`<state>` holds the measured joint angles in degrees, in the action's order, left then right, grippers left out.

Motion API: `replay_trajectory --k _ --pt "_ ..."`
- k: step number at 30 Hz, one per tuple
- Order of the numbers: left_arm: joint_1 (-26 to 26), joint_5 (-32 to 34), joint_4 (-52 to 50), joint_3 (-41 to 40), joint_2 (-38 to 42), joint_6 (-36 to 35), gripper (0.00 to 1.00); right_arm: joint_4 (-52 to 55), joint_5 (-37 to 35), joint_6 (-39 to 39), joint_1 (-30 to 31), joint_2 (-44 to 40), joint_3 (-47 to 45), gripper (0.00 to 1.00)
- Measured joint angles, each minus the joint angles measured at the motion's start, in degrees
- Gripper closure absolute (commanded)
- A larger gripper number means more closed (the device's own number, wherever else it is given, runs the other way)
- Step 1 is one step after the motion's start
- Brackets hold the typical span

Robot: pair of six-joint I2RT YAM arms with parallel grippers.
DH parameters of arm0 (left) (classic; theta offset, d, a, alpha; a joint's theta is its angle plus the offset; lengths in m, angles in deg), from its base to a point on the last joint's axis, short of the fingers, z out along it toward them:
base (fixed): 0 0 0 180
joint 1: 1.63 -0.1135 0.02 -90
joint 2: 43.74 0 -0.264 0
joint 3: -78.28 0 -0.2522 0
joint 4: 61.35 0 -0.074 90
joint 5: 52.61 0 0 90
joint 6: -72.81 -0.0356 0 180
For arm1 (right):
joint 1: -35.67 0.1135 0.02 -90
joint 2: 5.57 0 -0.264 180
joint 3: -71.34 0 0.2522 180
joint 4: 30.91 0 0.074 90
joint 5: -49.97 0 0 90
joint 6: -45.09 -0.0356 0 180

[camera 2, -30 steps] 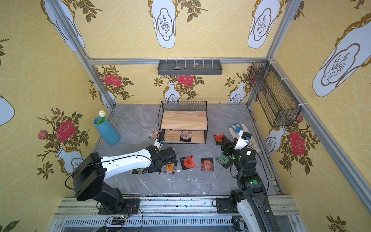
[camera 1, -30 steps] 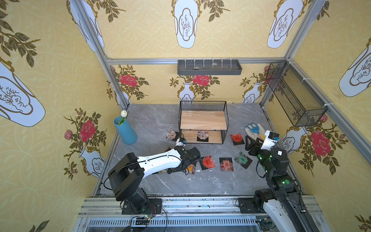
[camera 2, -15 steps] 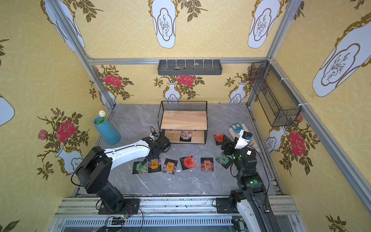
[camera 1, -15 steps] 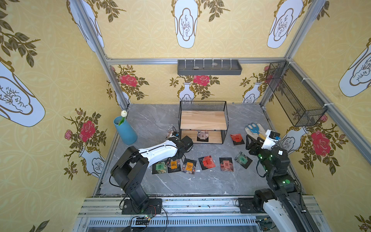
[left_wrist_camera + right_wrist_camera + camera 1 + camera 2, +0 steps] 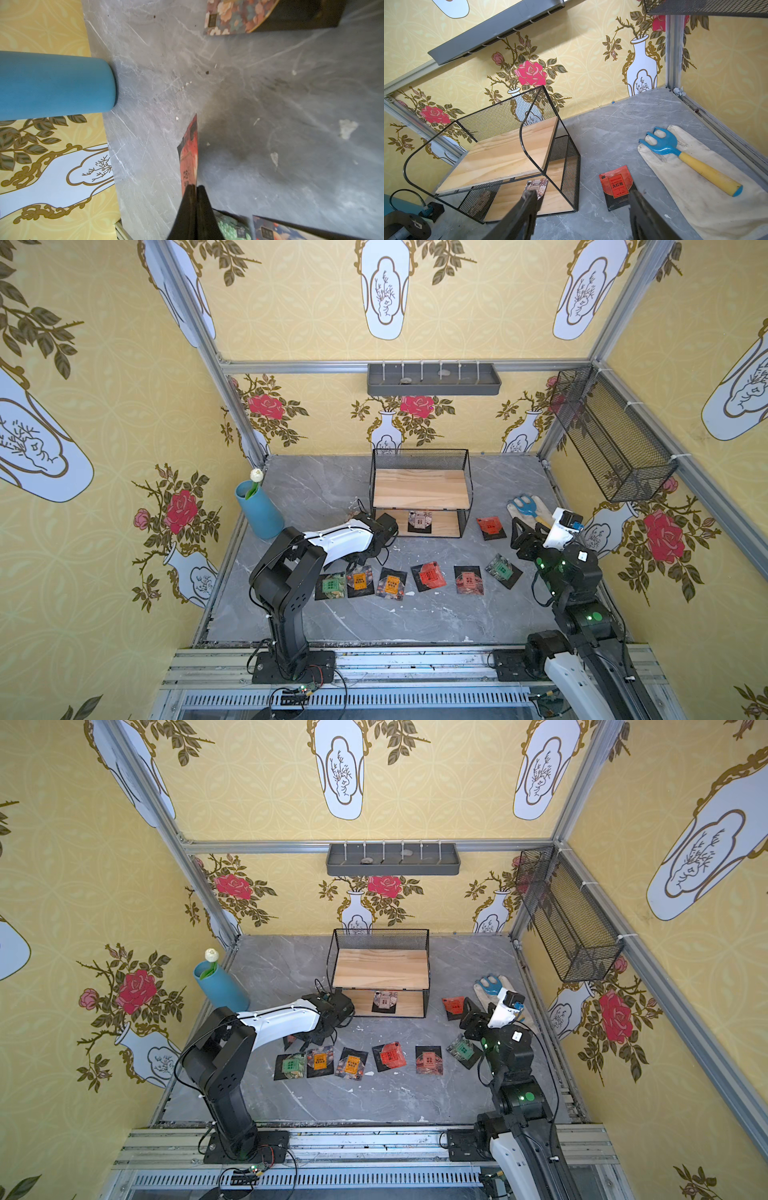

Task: Remove the tea bags from the shelf
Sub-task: Place the tea bag at the center of the board.

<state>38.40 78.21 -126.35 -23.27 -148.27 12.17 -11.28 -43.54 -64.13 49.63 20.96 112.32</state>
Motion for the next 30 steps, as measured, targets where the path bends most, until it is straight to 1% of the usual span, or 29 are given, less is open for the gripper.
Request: replay_trajectory --k 2,4,6,10,17,23,24,27,30 --pt "-0.11 -0.28 -0.39 0.0 -0.22 0.0 0.92 0.0 -0.04 0.02 -0.02 -0.02 0.0 0.27" --pt "-0.28 -0.57 -0.39 0.0 -0.24 -0.22 0.82 0.0 -0.07 0.02 -0.02 0.07 0.0 0.27" --pt "-0.37 -0.83 -0.39 0.0 -0.22 -0.31 0.77 0.0 -0.13 0.02 -0.07 0.22 0.02 0.27" --pt "-0.37 -0.9 -0.22 0.0 0.37 -0.39 0.74 0.02 -0.11 0.02 -0.07 0.66 0.09 0.27" --pt "-0.37 -1.62 1.18 -0.57 3.65 -0.85 0.54 0.02 -0.11 0.07 -0.07 0.83 0.44 0.27" --pt "-0.37 -2.82 2.78 -1.51 6.14 -1.29 0.5 0.02 0.04 0.04 -0.07 1.25 0.94 0.27" --pt "-0.37 -3.15 2.86 -1.68 6.54 -1.29 0.46 0.0 0.04 0.02 -0.07 1.33 1.01 0.27" --pt "-0.37 -3.89 3.5 -2.62 8.15 -1.46 0.39 0.0 0.07 0.02 -0.07 1.57 1.09 0.27" --pt "-0.37 -4.46 4.2 -3.06 9.62 -1.46 0.37 0.0 0.26 0.0 -0.07 1.79 1.09 0.27"
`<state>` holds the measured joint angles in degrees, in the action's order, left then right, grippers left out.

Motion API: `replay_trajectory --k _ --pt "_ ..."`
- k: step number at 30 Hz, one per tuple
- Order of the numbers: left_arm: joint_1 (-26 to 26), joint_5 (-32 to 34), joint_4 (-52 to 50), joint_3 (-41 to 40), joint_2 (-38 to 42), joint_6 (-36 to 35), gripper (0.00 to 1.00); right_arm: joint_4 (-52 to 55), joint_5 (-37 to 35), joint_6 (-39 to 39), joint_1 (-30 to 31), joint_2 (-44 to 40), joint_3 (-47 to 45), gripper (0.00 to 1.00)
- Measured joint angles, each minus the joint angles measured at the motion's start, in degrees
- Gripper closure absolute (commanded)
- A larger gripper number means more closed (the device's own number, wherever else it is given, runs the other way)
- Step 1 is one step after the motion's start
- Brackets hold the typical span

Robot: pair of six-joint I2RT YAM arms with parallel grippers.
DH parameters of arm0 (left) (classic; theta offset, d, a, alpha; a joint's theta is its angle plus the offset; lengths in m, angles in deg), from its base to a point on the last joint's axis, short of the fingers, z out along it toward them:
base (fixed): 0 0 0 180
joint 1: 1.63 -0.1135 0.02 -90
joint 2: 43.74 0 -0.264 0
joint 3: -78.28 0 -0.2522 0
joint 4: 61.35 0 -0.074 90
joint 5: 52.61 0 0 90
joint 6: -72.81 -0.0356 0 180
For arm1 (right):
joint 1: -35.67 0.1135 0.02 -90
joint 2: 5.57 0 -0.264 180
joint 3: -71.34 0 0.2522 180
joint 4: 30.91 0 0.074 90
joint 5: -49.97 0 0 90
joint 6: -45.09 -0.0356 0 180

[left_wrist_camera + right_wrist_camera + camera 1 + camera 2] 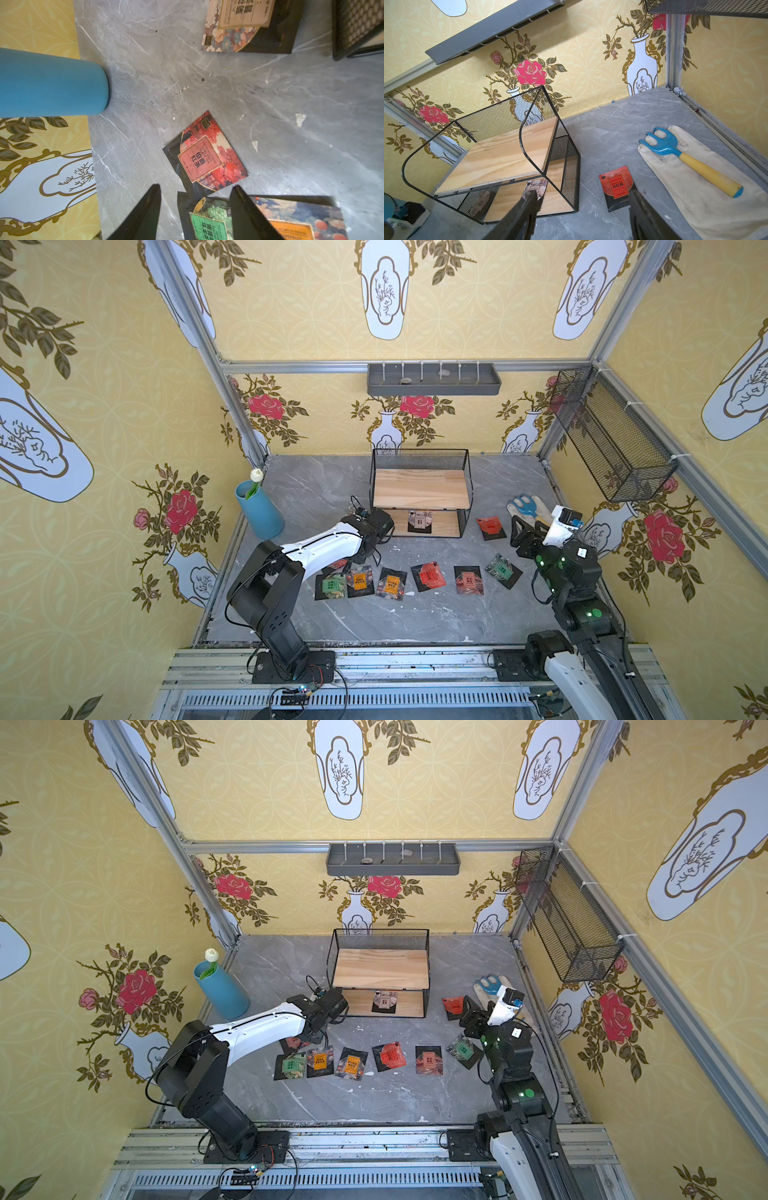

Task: Remove the tea bags from the shelf
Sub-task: Place the tea bag at the center of the board.

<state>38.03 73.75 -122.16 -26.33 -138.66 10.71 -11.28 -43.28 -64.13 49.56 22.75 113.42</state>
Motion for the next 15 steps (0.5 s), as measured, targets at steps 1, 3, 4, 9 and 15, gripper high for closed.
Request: replay_trajectory --k 1,3,4,9,15 --pt "0.0 -0.11 0.11 -0.04 0.33 0.0 0.37 0.0 0.02 0.0 0.0 0.09 0.0 0.27" --pt "0.04 -0.37 0.5 -0.33 1.49 0.0 0.36 0.0 0.17 0.0 0.0 0.31 0.0 0.27" --pt "0.11 -0.46 0.61 -0.52 2.23 0.0 0.36 0.0 0.2 0.0 0.0 0.44 0.0 0.27" --pt "3.56 -0.72 3.19 -2.38 8.2 -1.05 0.34 0.0 0.66 -0.04 0.0 0.72 0.0 0.27" --pt "11.32 -0.31 7.41 -3.69 12.7 -4.39 0.28 0.0 1.53 -0.24 0.0 1.07 -0.11 0.27"
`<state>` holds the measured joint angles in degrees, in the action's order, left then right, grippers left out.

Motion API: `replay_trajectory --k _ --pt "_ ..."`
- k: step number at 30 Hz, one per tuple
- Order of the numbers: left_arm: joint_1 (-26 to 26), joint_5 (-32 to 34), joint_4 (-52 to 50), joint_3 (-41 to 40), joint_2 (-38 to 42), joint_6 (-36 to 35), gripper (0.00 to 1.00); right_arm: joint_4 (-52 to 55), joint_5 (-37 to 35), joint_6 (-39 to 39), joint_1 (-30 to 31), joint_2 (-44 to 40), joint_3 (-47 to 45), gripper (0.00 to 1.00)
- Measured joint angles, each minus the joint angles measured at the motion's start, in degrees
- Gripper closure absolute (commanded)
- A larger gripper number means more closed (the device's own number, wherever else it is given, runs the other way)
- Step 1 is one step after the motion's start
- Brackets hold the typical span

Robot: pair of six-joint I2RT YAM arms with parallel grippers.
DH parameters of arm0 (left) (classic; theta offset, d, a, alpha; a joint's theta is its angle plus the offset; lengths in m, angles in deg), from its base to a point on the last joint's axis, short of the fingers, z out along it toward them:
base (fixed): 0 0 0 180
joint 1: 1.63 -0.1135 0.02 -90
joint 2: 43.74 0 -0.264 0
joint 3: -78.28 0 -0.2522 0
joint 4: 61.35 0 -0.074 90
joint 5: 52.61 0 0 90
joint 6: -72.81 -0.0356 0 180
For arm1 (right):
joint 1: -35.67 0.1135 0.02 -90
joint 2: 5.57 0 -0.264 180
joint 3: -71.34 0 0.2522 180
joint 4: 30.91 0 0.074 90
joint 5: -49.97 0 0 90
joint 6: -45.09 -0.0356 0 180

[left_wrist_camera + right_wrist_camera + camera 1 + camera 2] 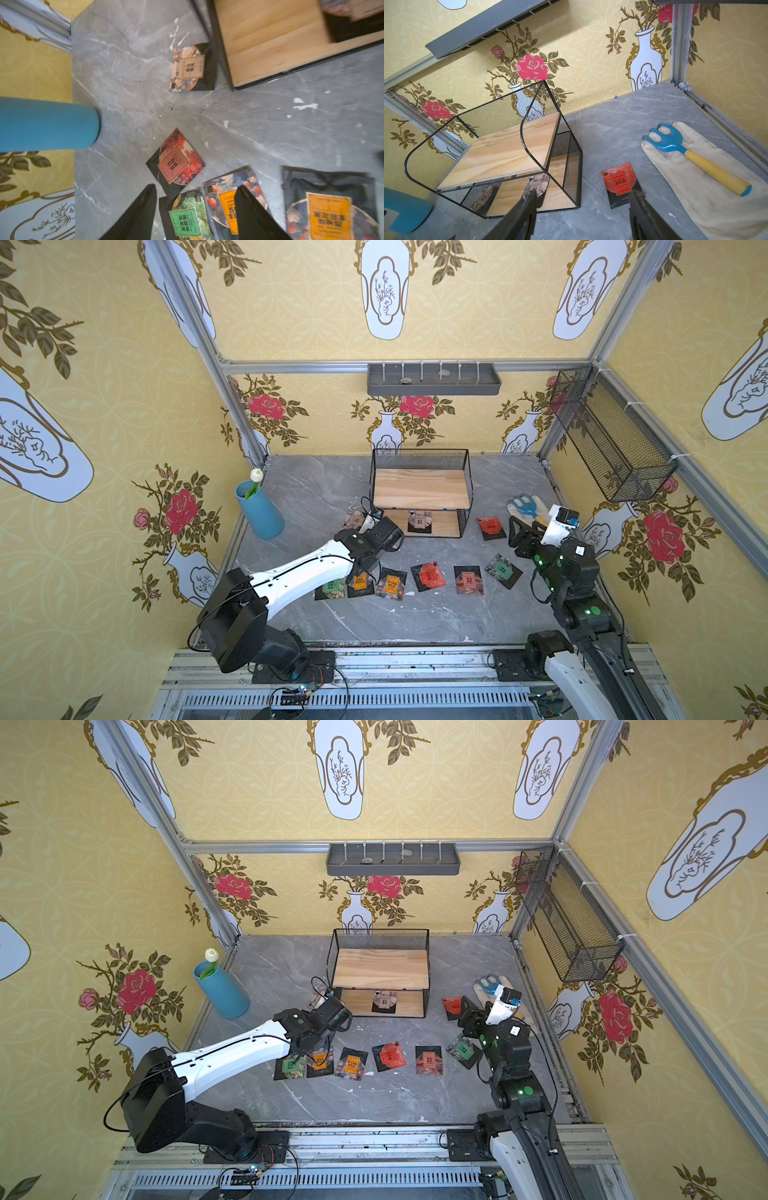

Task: Remove the tea bags from the shelf
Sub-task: Place the tea bag at the center of the board, then pick up the tea bag from the shelf.

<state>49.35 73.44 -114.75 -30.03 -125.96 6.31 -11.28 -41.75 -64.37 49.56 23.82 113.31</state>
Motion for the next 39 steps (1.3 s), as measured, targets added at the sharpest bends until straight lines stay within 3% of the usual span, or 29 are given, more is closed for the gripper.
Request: replay_trajectory --k 4,13,20,29,39 --pt "4.94 -0.55 5.14 -2.69 3.56 -3.98 0.26 0.09 1.01 -0.28 0.0 -0.37 -0.04 0.27" --pt "10.27 -9.84 21.59 -9.77 6.78 -14.99 0.25 1.05 1.27 -1.46 0.0 -3.91 -1.51 0.27" --pt "11.91 -14.91 31.74 -9.03 -0.96 -21.59 0.25 2.43 1.38 -1.53 0.0 -6.45 -2.47 0.27" --pt "13.16 -15.23 49.24 -10.4 -11.43 -31.63 0.24 4.24 1.07 -1.66 0.0 -10.38 -3.89 0.27" --pt "10.23 -16.2 58.21 -4.76 -21.9 -37.46 0.21 6.08 -0.15 -1.42 0.0 -13.22 -4.39 0.27"
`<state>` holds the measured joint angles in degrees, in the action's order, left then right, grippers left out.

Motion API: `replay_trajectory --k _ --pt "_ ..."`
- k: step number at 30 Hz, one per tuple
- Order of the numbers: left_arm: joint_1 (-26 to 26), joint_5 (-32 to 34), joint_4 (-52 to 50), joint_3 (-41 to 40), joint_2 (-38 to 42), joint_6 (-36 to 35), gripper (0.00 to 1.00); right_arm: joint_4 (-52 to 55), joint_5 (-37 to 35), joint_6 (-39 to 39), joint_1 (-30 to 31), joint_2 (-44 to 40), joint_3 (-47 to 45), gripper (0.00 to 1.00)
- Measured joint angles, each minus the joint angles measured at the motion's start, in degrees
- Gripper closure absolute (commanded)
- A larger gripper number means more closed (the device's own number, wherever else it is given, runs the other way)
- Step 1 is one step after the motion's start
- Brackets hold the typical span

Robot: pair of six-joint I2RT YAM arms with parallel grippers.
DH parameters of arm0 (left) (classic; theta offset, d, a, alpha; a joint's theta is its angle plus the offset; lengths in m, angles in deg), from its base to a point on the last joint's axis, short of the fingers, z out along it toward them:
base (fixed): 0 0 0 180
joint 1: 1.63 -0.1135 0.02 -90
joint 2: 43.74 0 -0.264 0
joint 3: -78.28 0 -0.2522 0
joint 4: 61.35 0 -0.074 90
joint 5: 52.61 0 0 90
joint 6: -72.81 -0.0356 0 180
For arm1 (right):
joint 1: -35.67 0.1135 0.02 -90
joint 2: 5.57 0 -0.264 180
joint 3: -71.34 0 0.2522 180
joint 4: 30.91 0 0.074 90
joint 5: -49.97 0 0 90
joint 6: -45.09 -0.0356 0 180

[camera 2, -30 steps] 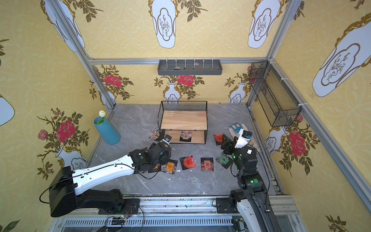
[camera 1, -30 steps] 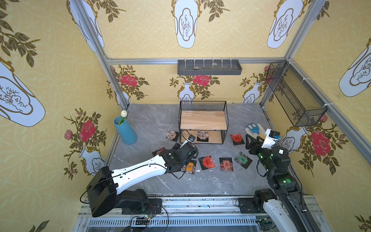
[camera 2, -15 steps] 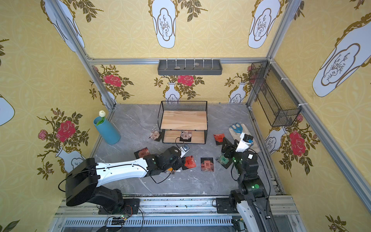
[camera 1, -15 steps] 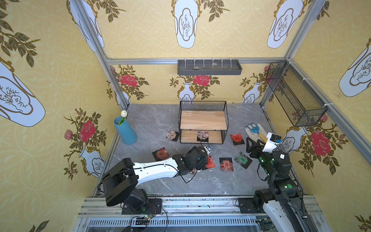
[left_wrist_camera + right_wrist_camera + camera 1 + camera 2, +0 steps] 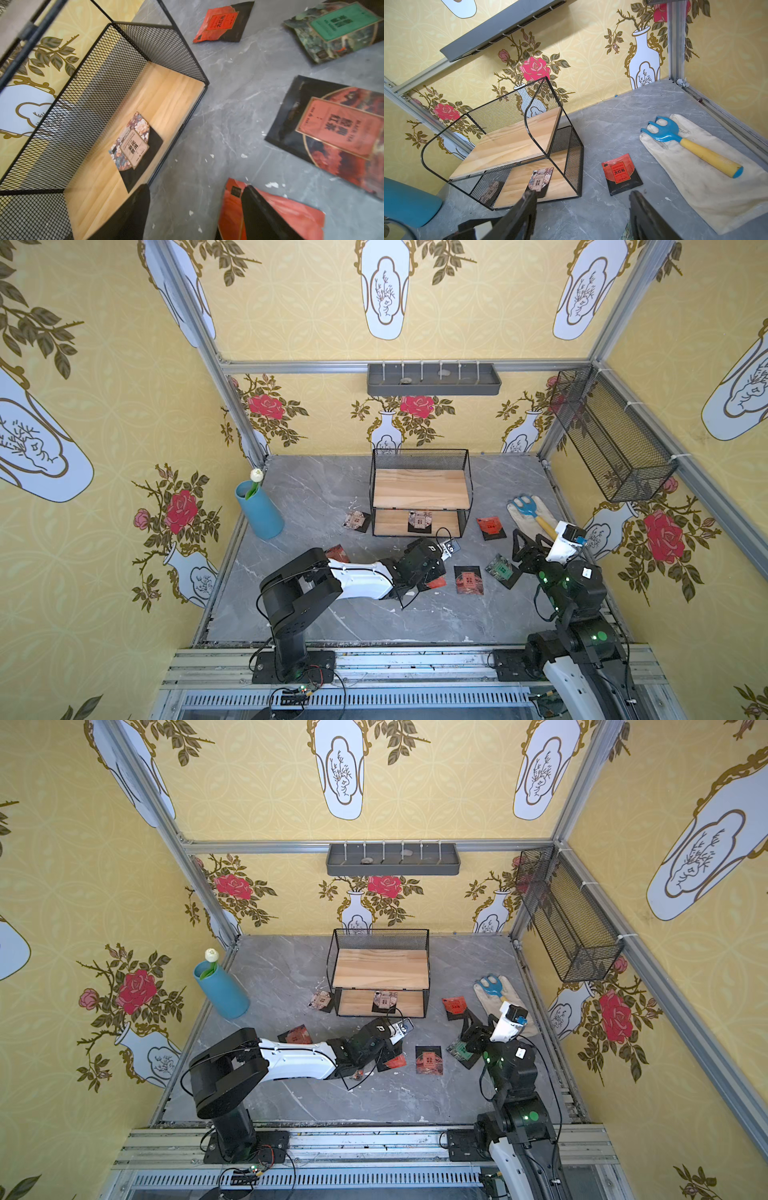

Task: Remove the tea bags from the shelf
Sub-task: Pick up the tea bag from the shelf.

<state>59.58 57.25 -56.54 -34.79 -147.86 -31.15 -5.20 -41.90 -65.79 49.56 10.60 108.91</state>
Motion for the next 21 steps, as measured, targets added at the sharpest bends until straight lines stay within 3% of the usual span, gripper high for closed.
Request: replay_trajectory --k 13,21 --pt "-4.39 -0.94 1.4 6.56 -7.76 -2.12 0.17 0.09 -1.14 0.24 0.0 -0.81 -0.15 0.26" --pt "-4.79 3.65 0.0 10.49 -12.61 -3.82 0.17 0.07 -1.51 0.61 0.0 -0.66 -0.24 0.26"
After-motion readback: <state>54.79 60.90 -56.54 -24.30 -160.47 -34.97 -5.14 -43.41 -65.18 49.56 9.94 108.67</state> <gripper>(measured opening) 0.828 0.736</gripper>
